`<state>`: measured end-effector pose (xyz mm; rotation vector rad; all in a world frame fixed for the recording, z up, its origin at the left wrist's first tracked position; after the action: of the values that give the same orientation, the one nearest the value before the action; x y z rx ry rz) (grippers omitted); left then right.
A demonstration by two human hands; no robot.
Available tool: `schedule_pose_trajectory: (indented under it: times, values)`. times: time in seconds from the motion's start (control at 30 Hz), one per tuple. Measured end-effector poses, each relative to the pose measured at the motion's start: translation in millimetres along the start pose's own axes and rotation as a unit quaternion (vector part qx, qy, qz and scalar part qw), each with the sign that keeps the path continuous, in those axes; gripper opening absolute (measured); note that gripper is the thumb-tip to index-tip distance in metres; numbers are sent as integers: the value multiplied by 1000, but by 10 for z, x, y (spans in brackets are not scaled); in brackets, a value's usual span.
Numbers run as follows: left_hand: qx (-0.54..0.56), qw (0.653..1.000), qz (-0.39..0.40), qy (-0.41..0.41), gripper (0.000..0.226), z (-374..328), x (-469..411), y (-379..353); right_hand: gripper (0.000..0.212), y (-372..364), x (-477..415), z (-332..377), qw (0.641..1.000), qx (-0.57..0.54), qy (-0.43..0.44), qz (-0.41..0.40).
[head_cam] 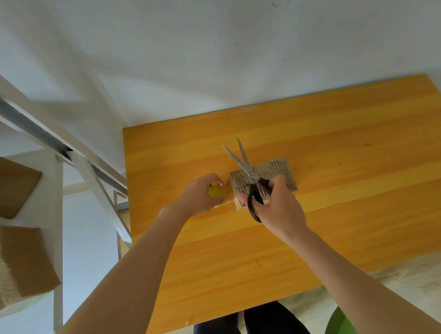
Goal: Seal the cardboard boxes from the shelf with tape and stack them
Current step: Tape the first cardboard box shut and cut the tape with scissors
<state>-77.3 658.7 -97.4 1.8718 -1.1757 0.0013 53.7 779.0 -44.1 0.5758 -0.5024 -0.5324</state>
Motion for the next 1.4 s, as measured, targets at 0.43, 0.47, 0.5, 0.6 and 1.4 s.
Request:
schedule_pose_trajectory:
  times: [0.43, 0.47, 0.5, 0.6, 1.4]
  values:
    - [33, 999, 20, 15, 41, 26, -43, -5, 82, -445, 926, -611, 946, -200, -122, 223]
    - [35, 999, 21, 17, 40, 26, -46, -1, 80, -465, 942, -623, 945, -197, -126, 229]
    - [36, 999, 20, 18, 39, 25, -46, 2, 77, -487, 954, -645, 944, -192, -133, 235]
    - [43, 999, 12, 26, 40, 33, -37, 21, 65, -549, 937, -709, 940, -181, -160, 242]
    - [7, 997, -14, 75, 37, -42, -58, 59, 56, -698, 329, -421, 966, -193, -77, 151]
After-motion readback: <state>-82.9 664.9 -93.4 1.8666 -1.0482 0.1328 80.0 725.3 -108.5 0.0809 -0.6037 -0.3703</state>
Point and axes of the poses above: each hand's wrist, its own x-axis away from the middle knuckle, its own y-axis out of the back of the hand, z = x × y, the point moved 9 cm from there along -x, towards the middle knuckle, and after that the axes turned 5 degrees about -x, right-handed, at the moved point
